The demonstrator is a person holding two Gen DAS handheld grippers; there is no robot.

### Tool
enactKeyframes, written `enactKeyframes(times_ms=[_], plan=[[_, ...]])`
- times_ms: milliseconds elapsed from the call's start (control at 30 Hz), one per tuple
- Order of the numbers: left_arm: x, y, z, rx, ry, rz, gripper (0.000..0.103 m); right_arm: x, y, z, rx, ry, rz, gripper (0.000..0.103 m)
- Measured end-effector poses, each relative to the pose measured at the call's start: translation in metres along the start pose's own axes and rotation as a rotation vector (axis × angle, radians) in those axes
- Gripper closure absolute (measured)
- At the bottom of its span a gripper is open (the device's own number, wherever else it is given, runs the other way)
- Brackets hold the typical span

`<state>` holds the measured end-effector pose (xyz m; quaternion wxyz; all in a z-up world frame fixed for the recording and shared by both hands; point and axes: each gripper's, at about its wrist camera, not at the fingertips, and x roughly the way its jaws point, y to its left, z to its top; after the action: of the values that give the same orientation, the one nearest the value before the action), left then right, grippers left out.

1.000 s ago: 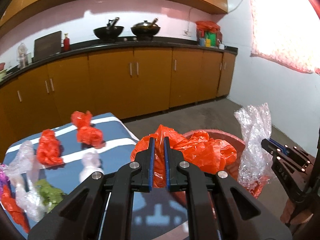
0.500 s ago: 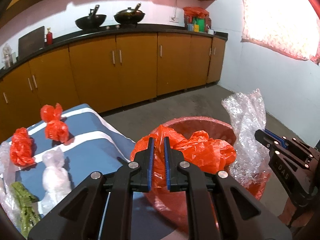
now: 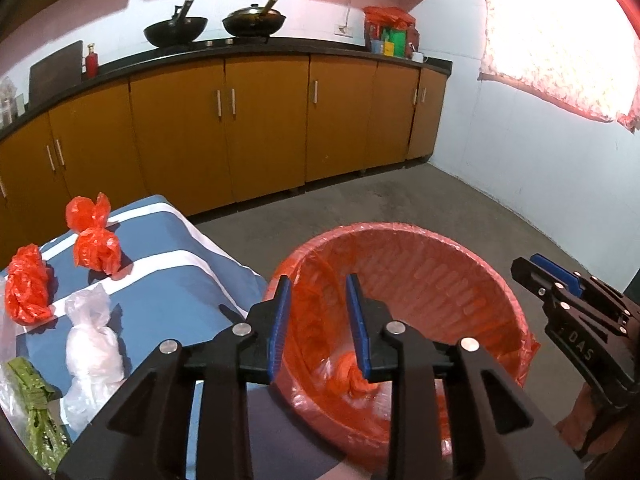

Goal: Collect trash
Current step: 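Open both tools to drop the bags into the orange basket, then return to the table and grasp the green bag with the right tool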

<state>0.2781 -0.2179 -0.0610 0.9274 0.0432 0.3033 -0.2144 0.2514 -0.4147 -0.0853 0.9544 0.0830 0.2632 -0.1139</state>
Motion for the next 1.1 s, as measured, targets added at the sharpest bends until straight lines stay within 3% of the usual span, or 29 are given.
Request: enactKeyframes(times_ms=[233,433,667,867,1000,1100], plan=[[-0.038,0.027,-0.004,-0.024,-0.056,0.061,0.067,-0.020,0.021,0.004,-0.029,-0.027,0.038,0.067],[-0.095,0.072,-0.024,-0.059,-0.123,0.156,0.060,-0.047,0.070,-0.001,-0.072,-0.021,0.172,0.060],[-0.158,0.141,-0.066,-0.112,-0.162,0.394,0.055,-0.071,0.160,-0.035,-0.187,0.041,0.358,0.057],[-0.194,0.192,-0.104,-0.208,-0.134,0.562,0.052,-0.075,0.217,-0.067,-0.224,0.138,0.457,0.049],[-0.208,0.219,-0.127,-0.283,-0.104,0.625,0.051,-0.074,0.244,-0.083,-0.270,0.175,0.451,0.045],[-0.215,0.232,-0.139,-0.311,-0.095,0.651,0.051,-0.068,0.256,-0.093,-0.297,0.186,0.395,0.044]])
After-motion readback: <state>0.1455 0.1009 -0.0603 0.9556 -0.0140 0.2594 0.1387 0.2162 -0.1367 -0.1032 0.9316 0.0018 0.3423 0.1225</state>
